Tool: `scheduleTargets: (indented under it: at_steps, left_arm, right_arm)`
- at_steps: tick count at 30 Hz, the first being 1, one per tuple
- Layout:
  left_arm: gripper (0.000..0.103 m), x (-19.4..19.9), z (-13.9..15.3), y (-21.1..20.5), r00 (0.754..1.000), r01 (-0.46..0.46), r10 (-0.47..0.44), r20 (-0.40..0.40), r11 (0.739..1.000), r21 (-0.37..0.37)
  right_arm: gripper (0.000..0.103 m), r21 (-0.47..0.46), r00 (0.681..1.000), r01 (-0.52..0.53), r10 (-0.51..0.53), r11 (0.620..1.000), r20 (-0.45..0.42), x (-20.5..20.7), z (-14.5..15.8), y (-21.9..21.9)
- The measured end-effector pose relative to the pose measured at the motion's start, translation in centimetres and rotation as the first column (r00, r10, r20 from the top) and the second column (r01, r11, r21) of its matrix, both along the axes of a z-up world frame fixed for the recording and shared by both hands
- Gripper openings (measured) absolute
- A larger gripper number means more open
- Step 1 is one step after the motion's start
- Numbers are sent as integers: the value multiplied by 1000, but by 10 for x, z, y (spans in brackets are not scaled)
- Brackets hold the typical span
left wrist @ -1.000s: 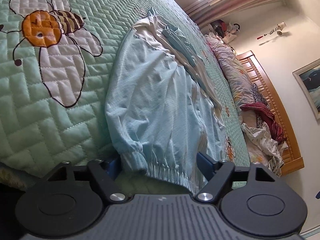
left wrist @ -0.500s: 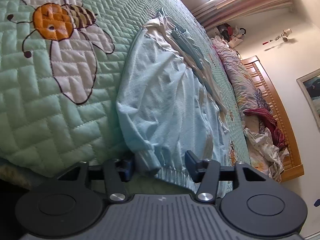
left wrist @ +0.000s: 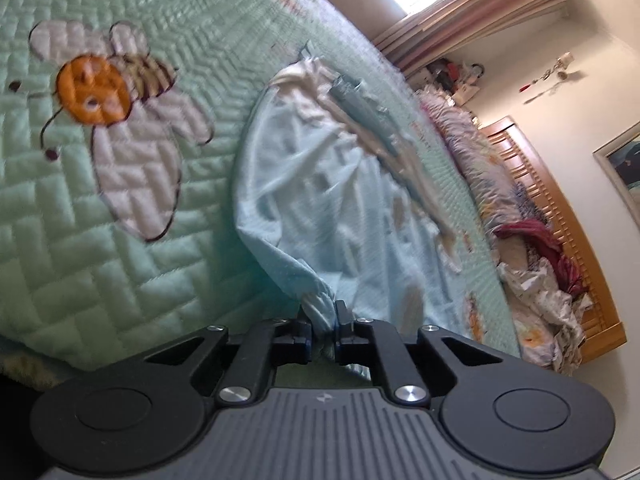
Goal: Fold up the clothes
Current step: 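Grasp the elastic hem with the left tool while the right tool grasps it too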
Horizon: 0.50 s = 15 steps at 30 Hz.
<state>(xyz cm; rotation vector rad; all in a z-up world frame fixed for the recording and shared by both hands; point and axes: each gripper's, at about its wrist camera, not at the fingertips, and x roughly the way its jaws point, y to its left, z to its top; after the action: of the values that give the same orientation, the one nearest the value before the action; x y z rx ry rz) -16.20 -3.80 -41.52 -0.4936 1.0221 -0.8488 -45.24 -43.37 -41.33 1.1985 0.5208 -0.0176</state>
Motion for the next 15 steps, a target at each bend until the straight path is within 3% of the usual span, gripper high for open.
scheduleTargets:
  at_steps: [6, 9, 15]
  left_arm:
    - [9, -4, 33, -2, 997, 5, 0, 72, 997, -77]
    - [9, -6, 40, -8, 996, 17, -11, 94, 998, -68]
    - [9, -7, 18, -7, 999, -13, 15, 32, 999, -33]
  right_arm:
    - [13, 23, 997, 49, -50, 999, 51, -3, 11, -8]
    - [13, 42, 995, 69, -72, 997, 68, -3, 12, -11]
    - [13, 31, 995, 90, -91, 995, 29, -1, 7, -12]
